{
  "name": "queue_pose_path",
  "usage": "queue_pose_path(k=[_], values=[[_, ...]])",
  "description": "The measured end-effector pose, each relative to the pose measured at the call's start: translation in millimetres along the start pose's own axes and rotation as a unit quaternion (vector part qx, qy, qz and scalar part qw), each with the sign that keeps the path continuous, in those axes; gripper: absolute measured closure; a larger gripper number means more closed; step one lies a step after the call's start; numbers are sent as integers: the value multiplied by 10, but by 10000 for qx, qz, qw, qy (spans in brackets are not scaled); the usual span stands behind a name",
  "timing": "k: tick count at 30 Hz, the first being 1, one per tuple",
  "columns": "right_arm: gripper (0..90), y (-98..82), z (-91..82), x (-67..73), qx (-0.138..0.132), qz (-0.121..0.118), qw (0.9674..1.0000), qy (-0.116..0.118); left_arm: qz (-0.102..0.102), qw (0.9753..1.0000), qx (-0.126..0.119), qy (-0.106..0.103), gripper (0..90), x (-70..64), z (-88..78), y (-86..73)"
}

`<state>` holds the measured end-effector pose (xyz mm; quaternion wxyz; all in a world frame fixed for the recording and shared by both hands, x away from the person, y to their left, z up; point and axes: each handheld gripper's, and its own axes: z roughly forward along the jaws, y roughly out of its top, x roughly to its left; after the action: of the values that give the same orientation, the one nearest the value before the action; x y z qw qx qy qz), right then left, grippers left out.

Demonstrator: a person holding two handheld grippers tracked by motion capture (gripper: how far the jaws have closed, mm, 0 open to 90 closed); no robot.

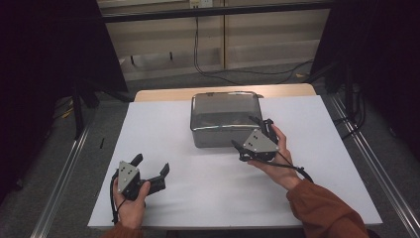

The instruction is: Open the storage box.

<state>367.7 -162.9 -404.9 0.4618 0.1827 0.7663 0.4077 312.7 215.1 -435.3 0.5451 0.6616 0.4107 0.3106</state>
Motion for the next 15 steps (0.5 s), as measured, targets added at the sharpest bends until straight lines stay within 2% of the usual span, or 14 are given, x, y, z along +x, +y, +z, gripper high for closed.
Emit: queue_pose_path(k=[1, 2, 3, 4, 5, 6, 8, 9, 10, 11, 12, 13, 14, 15], values=[[121, 7, 17, 18, 5, -156, 9999, -8, 2, 10000, 2, 5, 21, 11, -5, 2], [121, 7, 17, 18, 5, -156, 9999, -8, 2, 10000, 2, 5, 22, 11, -5, 2], [137, 14, 35, 37, 68, -395, 9992, -32, 23, 10000, 11, 18, 22, 17, -6, 3], [137, 14, 35, 37, 68, -395, 9992, -32, 39, 10000, 28, 22, 22, 21, -6, 3], [157, 23, 51, 62, 75, -620, 9980, -72, 33, 10000, 32, 19, 22, 22, -6, 2], [157, 23, 51, 62, 75, -620, 9980, -72, 30, 10000, 44, 6, 22, 22, -5, 2], [175, 34, 65, 94, 86, -913, 9957, -124, 53, 10000, 69, 22, 21, 21, -7, 4], [184, 46, 84, 121, 124, -1136, 9933, -183, 53, 10000, 65, 27, 22, 24, -6, 4], [184, 46, 84, 121, 124, -1136, 9933, -183, 20, 10000, 61, 23, 22, 27, -6, 2], [201, 54, 107, 149, 138, -1294, 9913, -214, 8, 10000, 71, 26, 22, 32, -7, 2], [201, 54, 107, 149, 138, -1294, 9913, -214, 6, 10000, 80, 36, 22, 36, -8, 1], [237, 58, 129, 173, 179, -1482, 9885, -235, -25, 10000, 67, 38, 22, 48, -9, -1], [237, 58, 129, 173, 179, -1482, 9885, -235, -25, 10000, 67, 38, 22, 48, -9, -1], [254, 59, 138, 187, 221, -1572, 9871, -226, -42, 10000, 71, 27, 22, 51, -8, -2]])
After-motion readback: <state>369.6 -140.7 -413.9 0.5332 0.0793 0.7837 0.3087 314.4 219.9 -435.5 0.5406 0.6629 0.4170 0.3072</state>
